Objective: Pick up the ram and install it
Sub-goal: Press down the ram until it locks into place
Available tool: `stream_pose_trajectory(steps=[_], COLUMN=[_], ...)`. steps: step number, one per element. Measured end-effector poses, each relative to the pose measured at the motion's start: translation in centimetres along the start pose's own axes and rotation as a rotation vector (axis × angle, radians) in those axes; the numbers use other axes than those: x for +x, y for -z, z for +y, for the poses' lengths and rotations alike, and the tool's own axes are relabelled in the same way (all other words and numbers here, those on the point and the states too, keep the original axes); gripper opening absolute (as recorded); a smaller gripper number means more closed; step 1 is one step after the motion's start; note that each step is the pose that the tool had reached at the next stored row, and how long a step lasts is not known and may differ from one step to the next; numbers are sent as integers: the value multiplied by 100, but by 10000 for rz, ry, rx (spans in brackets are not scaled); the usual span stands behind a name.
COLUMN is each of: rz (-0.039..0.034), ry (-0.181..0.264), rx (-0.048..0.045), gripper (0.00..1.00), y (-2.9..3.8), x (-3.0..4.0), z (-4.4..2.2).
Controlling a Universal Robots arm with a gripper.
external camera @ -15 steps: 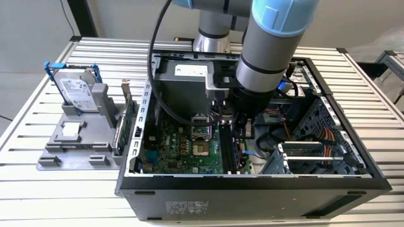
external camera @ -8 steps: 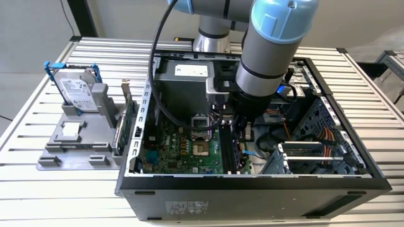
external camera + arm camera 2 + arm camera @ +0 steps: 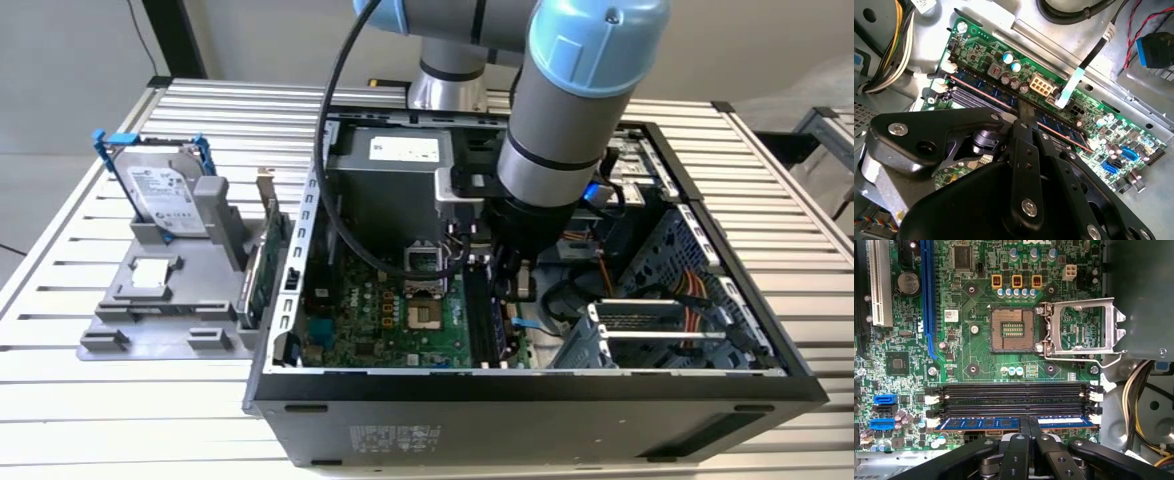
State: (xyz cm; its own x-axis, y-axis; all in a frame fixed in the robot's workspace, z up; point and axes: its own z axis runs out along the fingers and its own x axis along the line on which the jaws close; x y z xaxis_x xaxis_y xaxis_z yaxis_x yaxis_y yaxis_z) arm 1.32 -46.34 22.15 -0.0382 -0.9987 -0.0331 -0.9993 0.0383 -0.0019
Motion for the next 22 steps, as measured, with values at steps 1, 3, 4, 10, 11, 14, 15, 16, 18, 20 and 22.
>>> stream_pose_trajectory(steps=[1, 3, 4, 10, 11, 14, 15, 16, 18, 20, 22], rz=[1, 0, 0, -1, 0, -4, -3, -1, -3, -7, -10], ry=[0, 0, 0, 0, 0, 0, 0, -1, -1, -1, 0], rx=[0, 0, 0, 0, 0, 0, -1, -1, -2, 0, 0], gripper=[0, 0, 0, 0, 0, 0, 0, 0, 0, 0, 0], y=[0, -1, -2, -3, -3, -15, -20, -23, -29, -31, -32], x=[0, 0, 0, 0, 0, 0, 1, 2, 2, 2, 1], z=[0, 0, 0, 0, 0, 0, 0, 0, 1, 0, 0])
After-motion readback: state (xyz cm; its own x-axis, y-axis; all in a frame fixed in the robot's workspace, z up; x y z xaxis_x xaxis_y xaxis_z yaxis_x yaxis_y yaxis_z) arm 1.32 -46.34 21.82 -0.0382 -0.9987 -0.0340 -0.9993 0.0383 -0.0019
